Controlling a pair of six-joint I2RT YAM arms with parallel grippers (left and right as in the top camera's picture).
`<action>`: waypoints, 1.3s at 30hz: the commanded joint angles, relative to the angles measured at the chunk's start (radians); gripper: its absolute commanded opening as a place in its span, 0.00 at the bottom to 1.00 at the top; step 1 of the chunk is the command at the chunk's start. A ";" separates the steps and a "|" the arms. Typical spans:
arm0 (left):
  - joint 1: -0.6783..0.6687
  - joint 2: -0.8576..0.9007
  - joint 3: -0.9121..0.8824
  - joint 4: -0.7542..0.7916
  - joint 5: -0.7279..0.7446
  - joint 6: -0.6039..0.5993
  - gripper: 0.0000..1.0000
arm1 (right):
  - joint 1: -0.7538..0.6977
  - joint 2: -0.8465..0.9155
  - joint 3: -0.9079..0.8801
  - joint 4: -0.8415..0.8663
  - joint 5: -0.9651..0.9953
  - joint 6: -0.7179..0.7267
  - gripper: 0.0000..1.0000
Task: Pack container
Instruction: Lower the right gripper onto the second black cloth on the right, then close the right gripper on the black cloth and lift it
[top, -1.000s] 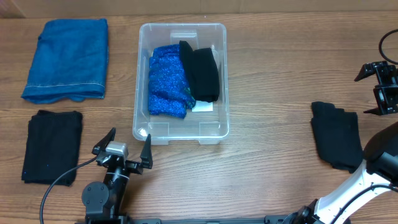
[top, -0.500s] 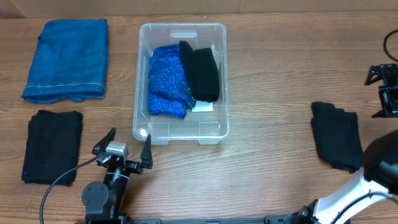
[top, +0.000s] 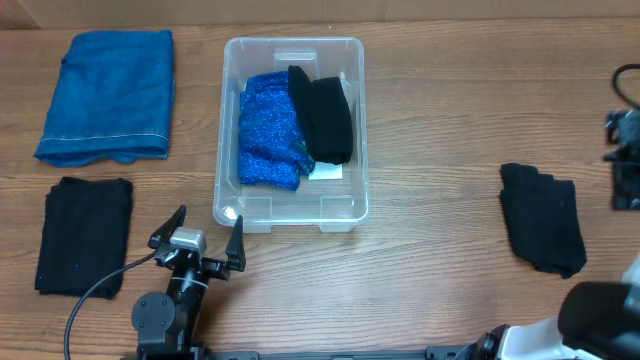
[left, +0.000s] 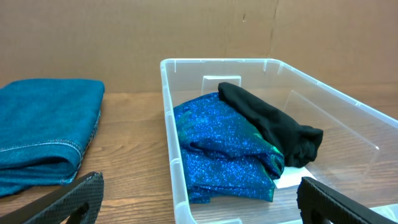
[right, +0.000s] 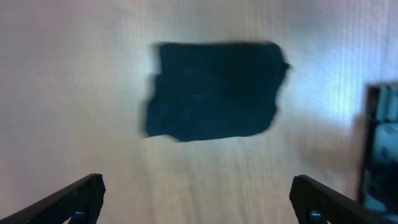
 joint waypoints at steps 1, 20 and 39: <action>0.005 -0.010 -0.003 0.001 0.002 0.019 1.00 | 0.004 0.015 -0.141 0.045 0.026 0.077 1.00; 0.005 -0.010 -0.003 0.001 0.002 0.019 1.00 | 0.007 0.016 -0.578 0.434 -0.045 0.068 0.93; 0.005 -0.010 -0.003 0.001 0.002 0.019 1.00 | 0.088 0.018 -0.793 0.774 -0.072 0.068 0.29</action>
